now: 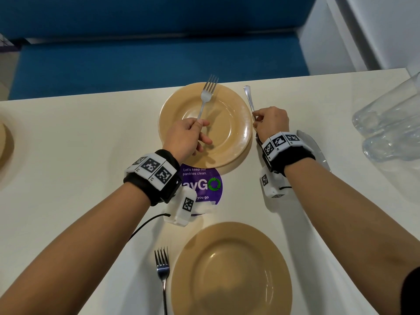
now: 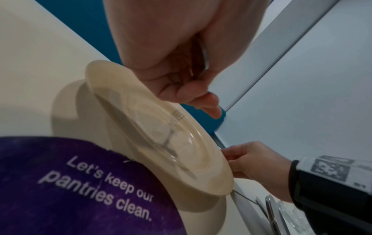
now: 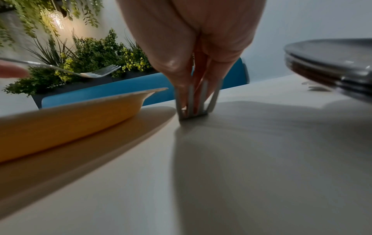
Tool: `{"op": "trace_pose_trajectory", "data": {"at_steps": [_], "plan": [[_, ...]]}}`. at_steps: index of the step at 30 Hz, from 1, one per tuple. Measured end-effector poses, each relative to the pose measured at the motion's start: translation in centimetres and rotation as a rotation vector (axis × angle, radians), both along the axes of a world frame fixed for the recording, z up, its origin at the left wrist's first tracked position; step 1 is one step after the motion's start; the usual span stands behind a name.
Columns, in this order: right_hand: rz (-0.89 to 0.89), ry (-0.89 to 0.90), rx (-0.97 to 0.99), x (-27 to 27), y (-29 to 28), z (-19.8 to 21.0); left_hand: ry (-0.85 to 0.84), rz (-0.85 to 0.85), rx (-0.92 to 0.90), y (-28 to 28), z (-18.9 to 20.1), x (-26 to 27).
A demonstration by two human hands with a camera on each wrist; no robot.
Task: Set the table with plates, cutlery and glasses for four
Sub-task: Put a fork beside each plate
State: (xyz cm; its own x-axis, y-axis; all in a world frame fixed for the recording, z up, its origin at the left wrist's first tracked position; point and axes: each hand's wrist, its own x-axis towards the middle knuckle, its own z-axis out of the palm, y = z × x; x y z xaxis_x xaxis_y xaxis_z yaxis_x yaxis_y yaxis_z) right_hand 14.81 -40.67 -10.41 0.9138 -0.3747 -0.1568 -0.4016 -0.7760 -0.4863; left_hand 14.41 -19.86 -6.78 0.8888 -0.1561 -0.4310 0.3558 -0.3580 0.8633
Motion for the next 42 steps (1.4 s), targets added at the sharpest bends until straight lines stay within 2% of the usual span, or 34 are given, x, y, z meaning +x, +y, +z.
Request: {"op": "trace_pose_trajectory", "data": {"at_steps": [7,11,13,15,20,25,28,34,37,39,42], "plan": [[-0.025,-0.001,0.021,-0.4,0.2,0.5,-0.005,0.008,0.009,0.3,0.3,-0.2],[-0.119,-0.112,0.076,-1.0,0.8,1.8,-0.049,0.001,0.041,0.8,0.4,-0.6],[-0.098,-0.17,0.086,-1.4,2.0,2.8,-0.08,0.004,0.047,1.2,0.5,-0.9],[-0.007,-0.238,0.118,-1.9,4.2,4.0,-0.105,0.01,0.074,2.0,0.6,-1.2],[0.373,-0.353,0.151,-3.1,11.7,6.3,-0.126,0.026,0.148,5.9,1.7,-1.9],[0.709,-0.191,-0.082,-3.5,18.9,7.8,-0.208,-0.02,0.286,12.8,3.7,-2.7],[0.801,-0.123,-0.134,-3.6,23.9,8.5,-0.244,-0.07,0.362,18.3,5.1,-2.9],[0.733,-0.013,-0.071,-4.0,35.5,9.4,-0.27,-0.221,0.538,31.0,7.1,-2.1],[0.666,0.02,0.002,-3.6,40.8,8.8,-0.285,-0.252,0.535,36.4,7.8,-1.0],[0.587,0.03,0.056,-3.1,43.3,8.2,-0.293,-0.215,0.492,39.0,7.9,0.1],[0.414,0.052,0.144,-2.2,45.8,6.8,-0.32,-0.013,0.381,41.7,7.0,2.0]]}}
